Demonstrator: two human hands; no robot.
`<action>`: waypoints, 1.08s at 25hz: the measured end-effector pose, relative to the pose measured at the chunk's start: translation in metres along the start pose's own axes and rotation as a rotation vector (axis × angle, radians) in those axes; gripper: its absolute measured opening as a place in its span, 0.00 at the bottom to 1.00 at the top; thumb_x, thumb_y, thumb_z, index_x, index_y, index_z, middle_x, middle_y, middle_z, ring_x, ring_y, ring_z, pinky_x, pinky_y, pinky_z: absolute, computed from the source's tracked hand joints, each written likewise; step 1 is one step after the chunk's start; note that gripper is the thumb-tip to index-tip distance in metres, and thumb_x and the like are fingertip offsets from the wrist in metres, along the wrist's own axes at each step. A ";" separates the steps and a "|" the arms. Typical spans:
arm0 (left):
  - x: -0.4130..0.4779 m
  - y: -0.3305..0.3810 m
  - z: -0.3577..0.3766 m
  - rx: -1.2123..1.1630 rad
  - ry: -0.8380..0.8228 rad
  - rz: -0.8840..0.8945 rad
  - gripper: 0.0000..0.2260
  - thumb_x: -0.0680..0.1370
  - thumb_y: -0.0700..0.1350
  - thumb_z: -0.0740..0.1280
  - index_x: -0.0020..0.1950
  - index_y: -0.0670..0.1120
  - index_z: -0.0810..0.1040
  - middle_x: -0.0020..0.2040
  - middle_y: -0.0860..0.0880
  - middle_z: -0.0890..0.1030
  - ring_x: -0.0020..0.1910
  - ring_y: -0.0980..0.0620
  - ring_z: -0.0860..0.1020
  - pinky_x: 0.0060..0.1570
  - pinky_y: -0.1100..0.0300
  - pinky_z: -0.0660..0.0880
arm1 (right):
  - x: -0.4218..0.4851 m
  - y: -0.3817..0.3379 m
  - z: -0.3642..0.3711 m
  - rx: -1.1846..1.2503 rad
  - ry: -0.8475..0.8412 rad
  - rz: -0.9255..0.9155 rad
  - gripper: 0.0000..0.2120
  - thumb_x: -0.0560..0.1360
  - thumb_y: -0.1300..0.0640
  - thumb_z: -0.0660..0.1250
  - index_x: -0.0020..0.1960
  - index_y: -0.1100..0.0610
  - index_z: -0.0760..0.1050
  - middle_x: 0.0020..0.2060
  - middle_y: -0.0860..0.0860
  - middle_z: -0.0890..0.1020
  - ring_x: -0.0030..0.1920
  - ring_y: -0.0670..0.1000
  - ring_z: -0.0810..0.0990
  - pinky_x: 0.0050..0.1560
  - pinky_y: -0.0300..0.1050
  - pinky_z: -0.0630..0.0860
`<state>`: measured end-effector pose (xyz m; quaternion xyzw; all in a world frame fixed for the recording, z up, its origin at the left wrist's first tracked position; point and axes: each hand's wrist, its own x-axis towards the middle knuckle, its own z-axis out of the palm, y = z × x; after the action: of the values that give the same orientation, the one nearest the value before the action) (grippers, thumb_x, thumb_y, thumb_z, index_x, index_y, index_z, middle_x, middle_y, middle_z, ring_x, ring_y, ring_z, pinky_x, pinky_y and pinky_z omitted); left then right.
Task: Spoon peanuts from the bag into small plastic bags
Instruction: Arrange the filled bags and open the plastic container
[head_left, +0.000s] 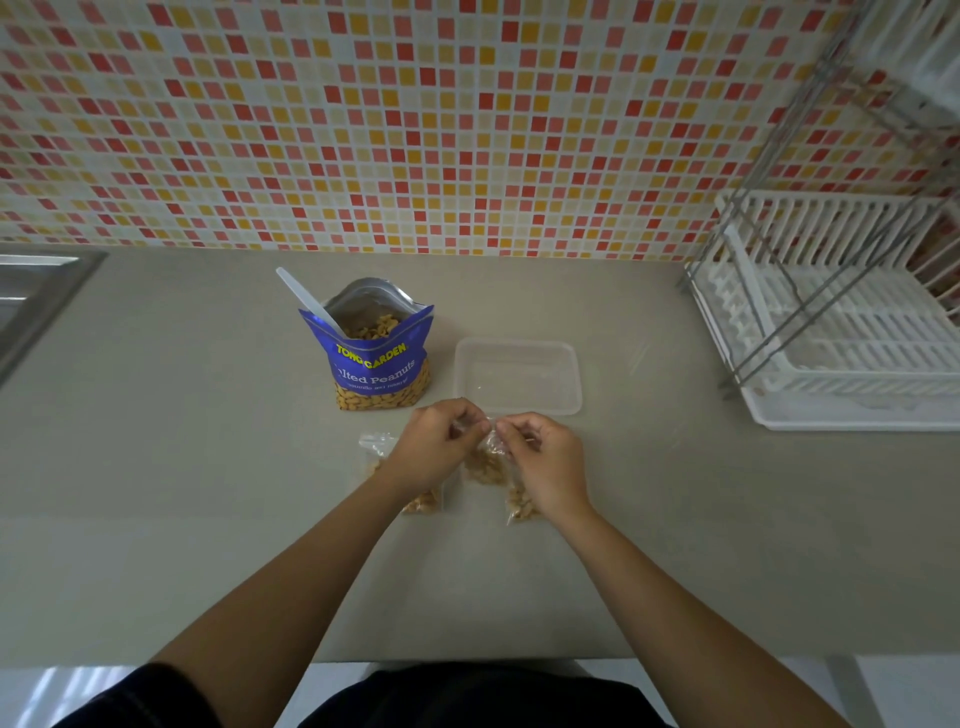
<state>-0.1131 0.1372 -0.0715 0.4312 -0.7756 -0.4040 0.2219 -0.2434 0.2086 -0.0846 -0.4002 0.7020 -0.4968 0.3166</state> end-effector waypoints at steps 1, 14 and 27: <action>0.000 0.001 0.001 0.036 0.009 0.016 0.03 0.75 0.43 0.67 0.44 0.44 0.79 0.34 0.54 0.78 0.31 0.63 0.75 0.33 0.77 0.67 | -0.001 -0.001 0.000 -0.063 0.008 -0.023 0.03 0.73 0.58 0.69 0.41 0.55 0.80 0.32 0.48 0.82 0.34 0.47 0.80 0.41 0.42 0.76; -0.006 -0.014 -0.006 -0.080 0.019 -0.097 0.05 0.75 0.45 0.68 0.43 0.44 0.79 0.39 0.46 0.81 0.40 0.48 0.79 0.45 0.55 0.75 | 0.002 -0.004 -0.011 -0.137 -0.003 -0.019 0.04 0.74 0.59 0.67 0.41 0.55 0.78 0.33 0.49 0.80 0.34 0.46 0.80 0.38 0.33 0.73; -0.036 -0.022 0.038 -0.061 -0.002 -0.289 0.13 0.75 0.43 0.67 0.60 0.47 0.74 0.49 0.43 0.81 0.47 0.47 0.80 0.47 0.58 0.75 | -0.011 0.054 -0.024 -0.654 -0.246 -0.260 0.18 0.78 0.57 0.57 0.65 0.63 0.72 0.63 0.59 0.76 0.63 0.56 0.75 0.66 0.43 0.67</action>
<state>-0.1095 0.1775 -0.1114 0.5310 -0.6932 -0.4553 0.1739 -0.2716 0.2385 -0.1283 -0.6225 0.7237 -0.2308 0.1883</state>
